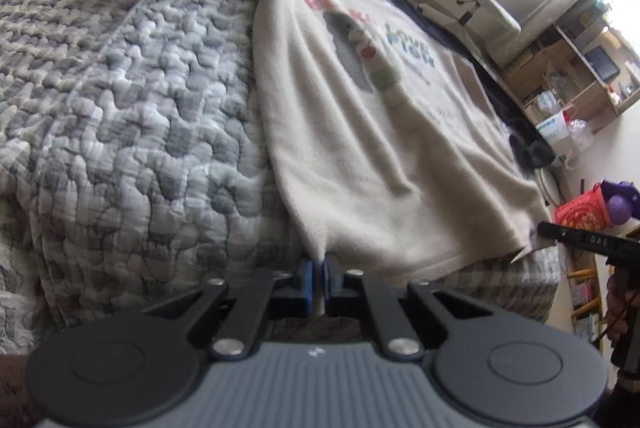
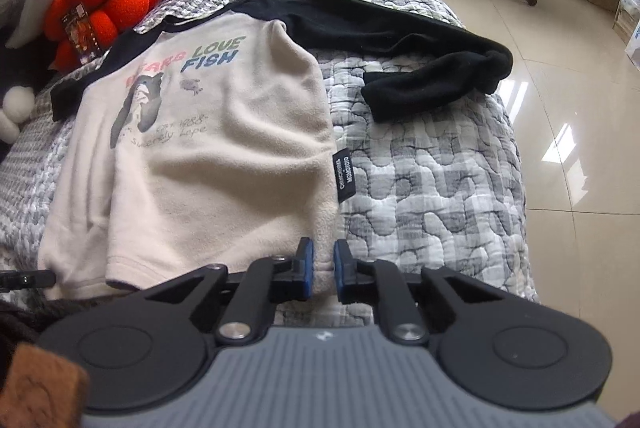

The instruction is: Fold clothes

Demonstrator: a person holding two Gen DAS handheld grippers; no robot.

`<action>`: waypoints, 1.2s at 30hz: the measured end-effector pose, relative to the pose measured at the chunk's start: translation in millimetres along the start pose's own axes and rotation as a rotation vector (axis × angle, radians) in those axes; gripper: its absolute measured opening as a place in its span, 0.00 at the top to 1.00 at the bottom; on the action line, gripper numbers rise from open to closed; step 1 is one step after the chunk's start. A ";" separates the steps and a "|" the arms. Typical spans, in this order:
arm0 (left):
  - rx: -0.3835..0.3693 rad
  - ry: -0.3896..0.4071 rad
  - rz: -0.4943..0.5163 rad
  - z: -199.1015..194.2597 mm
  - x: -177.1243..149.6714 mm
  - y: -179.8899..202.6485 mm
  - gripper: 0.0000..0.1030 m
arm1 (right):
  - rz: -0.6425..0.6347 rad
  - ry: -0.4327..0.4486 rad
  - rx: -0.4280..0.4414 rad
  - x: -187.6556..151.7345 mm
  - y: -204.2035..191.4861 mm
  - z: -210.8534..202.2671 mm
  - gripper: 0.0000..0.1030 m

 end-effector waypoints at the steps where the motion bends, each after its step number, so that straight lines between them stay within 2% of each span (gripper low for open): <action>1: -0.003 0.030 0.004 -11.2 3.5 0.2 0.96 | 0.018 0.010 0.012 2.1 2.4 -5.5 0.88; 3: -0.006 0.088 0.014 -34.3 10.8 1.0 0.96 | 0.044 0.026 0.038 6.0 5.3 -17.8 0.88; 6: -0.014 0.133 0.033 -66.5 20.9 1.6 0.96 | 0.054 0.031 0.083 8.6 6.8 -35.5 0.89; 11: -0.010 0.151 0.059 -97.7 27.7 1.8 0.96 | 0.009 0.022 0.132 4.6 -4.5 -55.1 0.89; 20: 0.005 0.031 0.151 -94.3 7.6 3.7 0.96 | -0.098 -0.025 0.152 -16.0 -20.9 -67.1 0.92; 24: 0.040 -0.017 0.188 -83.6 0.0 0.8 0.96 | -0.124 -0.066 0.127 -27.8 -22.3 -54.7 0.92; 30: 0.066 -0.058 0.189 -71.9 -2.8 -6.7 0.96 | -0.109 -0.125 0.102 -36.4 -19.1 -29.7 0.91; 32: 0.069 -0.051 0.200 -73.0 -1.7 -6.2 0.94 | -0.098 -0.139 0.097 -36.2 -18.0 -24.7 0.86; 33: 0.071 -0.047 0.206 -73.5 -1.1 -5.9 0.91 | -0.091 -0.142 0.094 -35.2 -17.4 -23.7 0.83; 34: 0.064 -0.041 0.210 -74.6 0.1 -5.8 0.82 | -0.093 -0.140 0.089 -34.2 -17.7 -24.5 0.83; 35: 0.054 -0.028 0.214 -76.0 2.0 -5.4 0.66 | -0.099 -0.136 0.084 -33.2 -18.2 -25.9 0.82; 36: 0.050 -0.011 0.222 -77.1 4.1 -4.2 0.58 | -0.104 -0.132 0.078 -32.2 -18.8 -27.4 0.80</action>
Point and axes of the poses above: each gripper's, at about its wrist camera, not at the fingertips, and z roughly the way its jaws point, y to its right, x to its top, the point moved 1 cm from there along z, roughly the way its jaws point, and after that the axes turned 7 degrees about -x, right-handed, at the moved point
